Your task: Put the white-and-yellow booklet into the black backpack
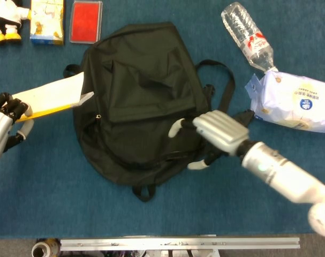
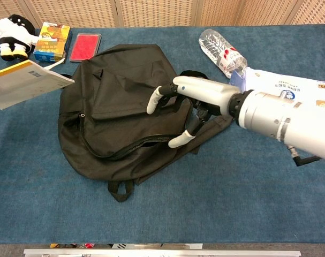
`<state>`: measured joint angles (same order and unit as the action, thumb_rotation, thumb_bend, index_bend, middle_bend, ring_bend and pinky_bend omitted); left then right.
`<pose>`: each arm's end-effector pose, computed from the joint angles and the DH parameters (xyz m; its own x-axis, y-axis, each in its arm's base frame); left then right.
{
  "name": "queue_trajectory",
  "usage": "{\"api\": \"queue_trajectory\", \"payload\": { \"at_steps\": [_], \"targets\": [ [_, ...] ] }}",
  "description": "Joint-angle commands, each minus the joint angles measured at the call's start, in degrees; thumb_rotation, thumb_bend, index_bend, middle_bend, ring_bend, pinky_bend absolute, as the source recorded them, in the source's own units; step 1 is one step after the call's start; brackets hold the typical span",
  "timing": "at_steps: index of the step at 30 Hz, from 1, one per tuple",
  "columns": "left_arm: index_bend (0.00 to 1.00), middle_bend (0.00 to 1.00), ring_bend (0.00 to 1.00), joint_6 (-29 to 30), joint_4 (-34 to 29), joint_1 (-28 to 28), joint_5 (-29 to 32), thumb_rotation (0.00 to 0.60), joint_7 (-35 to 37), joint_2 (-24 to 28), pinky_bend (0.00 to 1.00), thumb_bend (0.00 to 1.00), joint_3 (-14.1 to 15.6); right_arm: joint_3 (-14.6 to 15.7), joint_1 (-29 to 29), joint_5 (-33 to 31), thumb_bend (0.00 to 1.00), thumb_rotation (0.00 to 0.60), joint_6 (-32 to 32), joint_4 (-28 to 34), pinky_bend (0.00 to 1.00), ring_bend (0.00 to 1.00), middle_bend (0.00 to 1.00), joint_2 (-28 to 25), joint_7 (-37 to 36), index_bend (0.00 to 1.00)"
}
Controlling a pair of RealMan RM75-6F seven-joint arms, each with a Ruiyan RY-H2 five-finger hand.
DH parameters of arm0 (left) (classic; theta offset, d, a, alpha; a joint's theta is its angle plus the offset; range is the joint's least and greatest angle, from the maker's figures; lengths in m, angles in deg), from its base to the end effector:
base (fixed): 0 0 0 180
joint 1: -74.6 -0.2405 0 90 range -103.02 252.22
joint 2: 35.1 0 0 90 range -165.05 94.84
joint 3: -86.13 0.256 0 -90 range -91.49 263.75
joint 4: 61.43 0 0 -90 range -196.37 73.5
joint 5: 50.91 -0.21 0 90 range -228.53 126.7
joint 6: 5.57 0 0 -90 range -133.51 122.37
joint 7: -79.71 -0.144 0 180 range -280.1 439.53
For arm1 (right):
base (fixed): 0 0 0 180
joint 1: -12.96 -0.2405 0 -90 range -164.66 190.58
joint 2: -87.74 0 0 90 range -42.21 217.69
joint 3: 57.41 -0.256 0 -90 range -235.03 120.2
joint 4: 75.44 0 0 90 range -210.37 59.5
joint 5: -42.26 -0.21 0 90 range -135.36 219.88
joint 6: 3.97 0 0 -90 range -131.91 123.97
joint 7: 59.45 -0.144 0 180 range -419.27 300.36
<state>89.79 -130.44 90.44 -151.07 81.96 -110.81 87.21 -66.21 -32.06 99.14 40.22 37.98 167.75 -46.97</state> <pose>-0.2911 0.2255 0.1261 0.4915 -0.2092 0.8454 0.7437 -0.4041 -0.5325 -0.0702 -0.2547 -0.0163 0.1956 -0.6712 0.7150 -0.9108 -0.3947 -0.1213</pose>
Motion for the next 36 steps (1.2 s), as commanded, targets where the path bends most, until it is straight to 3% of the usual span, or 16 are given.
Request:
{"api": "queue_trajectory", "payload": {
  "at_steps": [1,9,15,22,32,36],
  "targets": [
    [0.8,0.63,0.48,-0.1,0.0,-0.1,0.0,0.6,-0.1,0.0,0.56,0.35,0.0,0.8,-2.9,-3.6,0.0,0.6,2.0,-3.0,0.31,0.23,0.38,4.9,4.2,0.35],
    [0.8,0.63,0.48,0.4,0.8,-0.7,0.2,0.6,0.7,-0.3,0.56,0.35,-0.3,-0.1,-7.3,-10.4,0.0,0.6,4.7,-8.3,0.31,0.23,0.39,12.4,9.0,0.38],
    [0.8,0.63,0.48,0.7,1.4,-1.2,0.6,0.6,1.4,-0.5,0.56,0.35,-0.6,-1.2,-10.1,-14.0,0.07,0.6,6.2,-12.3,0.31,0.23,0.4,16.5,11.6,0.4],
    [0.8,0.63,0.48,0.8,2.0,-1.6,1.2,0.6,2.1,-0.5,0.56,0.35,-1.0,-2.4,-11.5,-16.3,0.19,0.6,7.6,-15.3,0.33,0.24,0.42,18.1,12.6,0.41],
    [0.8,0.62,0.48,0.7,2.3,-1.8,1.3,0.6,2.4,-0.7,0.56,0.35,-1.3,-4.6,-12.2,-17.1,0.26,0.6,8.9,-18.4,0.33,0.26,0.43,19.4,11.6,0.43],
    [0.8,0.62,0.48,0.5,2.3,-1.7,1.5,0.6,2.4,-0.7,0.56,0.35,-1.6,-4.6,-12.9,-17.2,0.3,0.6,8.4,-20.0,0.4,0.3,0.45,20.8,11.8,0.46]
  ]
}}
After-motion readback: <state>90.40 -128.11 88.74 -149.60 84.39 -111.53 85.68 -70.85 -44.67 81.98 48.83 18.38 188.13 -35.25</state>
